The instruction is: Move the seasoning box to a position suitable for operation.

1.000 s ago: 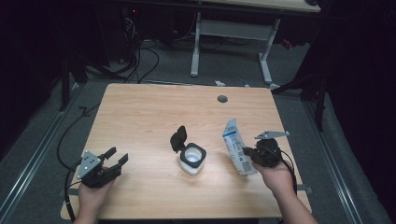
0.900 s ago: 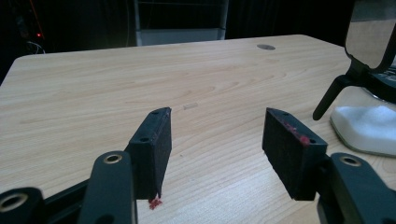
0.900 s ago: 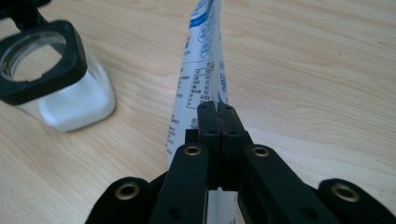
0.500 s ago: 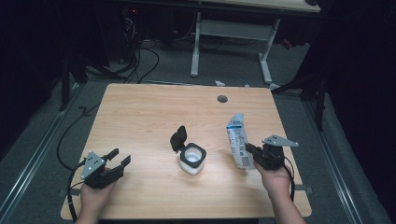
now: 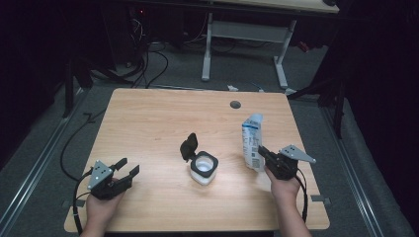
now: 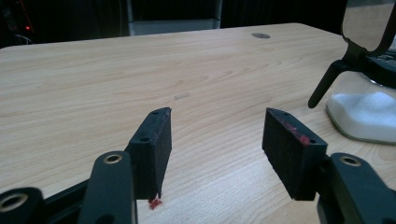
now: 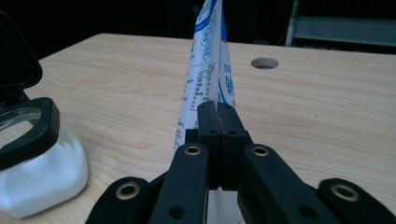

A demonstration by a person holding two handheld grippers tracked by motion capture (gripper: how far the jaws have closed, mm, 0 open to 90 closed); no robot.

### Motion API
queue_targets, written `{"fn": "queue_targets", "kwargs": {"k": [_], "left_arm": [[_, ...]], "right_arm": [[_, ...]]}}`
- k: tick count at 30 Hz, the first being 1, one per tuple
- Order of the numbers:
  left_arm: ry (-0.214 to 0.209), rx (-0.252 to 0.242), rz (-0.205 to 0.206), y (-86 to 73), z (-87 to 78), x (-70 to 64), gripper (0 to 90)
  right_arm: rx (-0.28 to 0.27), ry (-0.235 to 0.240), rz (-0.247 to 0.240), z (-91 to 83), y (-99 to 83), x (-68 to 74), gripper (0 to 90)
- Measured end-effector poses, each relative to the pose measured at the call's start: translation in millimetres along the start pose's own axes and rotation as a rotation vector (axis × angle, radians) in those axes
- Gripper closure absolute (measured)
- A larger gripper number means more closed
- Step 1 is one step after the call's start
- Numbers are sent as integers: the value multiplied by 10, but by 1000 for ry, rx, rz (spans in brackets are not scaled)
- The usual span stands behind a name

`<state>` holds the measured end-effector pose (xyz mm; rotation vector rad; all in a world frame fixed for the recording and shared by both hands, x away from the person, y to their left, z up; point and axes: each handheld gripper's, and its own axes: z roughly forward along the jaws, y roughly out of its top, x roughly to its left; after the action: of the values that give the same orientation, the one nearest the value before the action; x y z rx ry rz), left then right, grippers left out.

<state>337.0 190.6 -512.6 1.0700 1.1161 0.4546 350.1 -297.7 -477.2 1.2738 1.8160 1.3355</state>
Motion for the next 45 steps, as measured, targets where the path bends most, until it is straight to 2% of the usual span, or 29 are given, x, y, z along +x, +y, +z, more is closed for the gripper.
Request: {"fn": "queue_targets", "kwargs": {"k": [6, 16, 20, 22, 28, 35, 45], "left_arm": [[-6, 13, 11, -46, 17, -33, 427], [-6, 20, 13, -62, 22, -35, 427], [-7, 21, 14, -66, 26, -40, 427], [-6, 23, 17, -67, 26, -39, 428], [-5, 24, 15, -66, 26, -37, 427], [-5, 18, 14, -58, 21, -41, 427], [-3, 20, 13, -59, 22, -37, 427]], "right_arm": [[-52, -3, -19, 81, -46, 30, 900], [-89, -9, -21, 104, -61, 21, 900], [-80, -16, -34, 90, -108, 10, 900], [-92, -17, -38, 65, -158, -6, 900], [-98, -18, -12, -28, -248, -54, 900], [-89, -18, -33, -89, -276, -40, 895], [-89, -16, -15, -137, -328, -46, 838]]}}
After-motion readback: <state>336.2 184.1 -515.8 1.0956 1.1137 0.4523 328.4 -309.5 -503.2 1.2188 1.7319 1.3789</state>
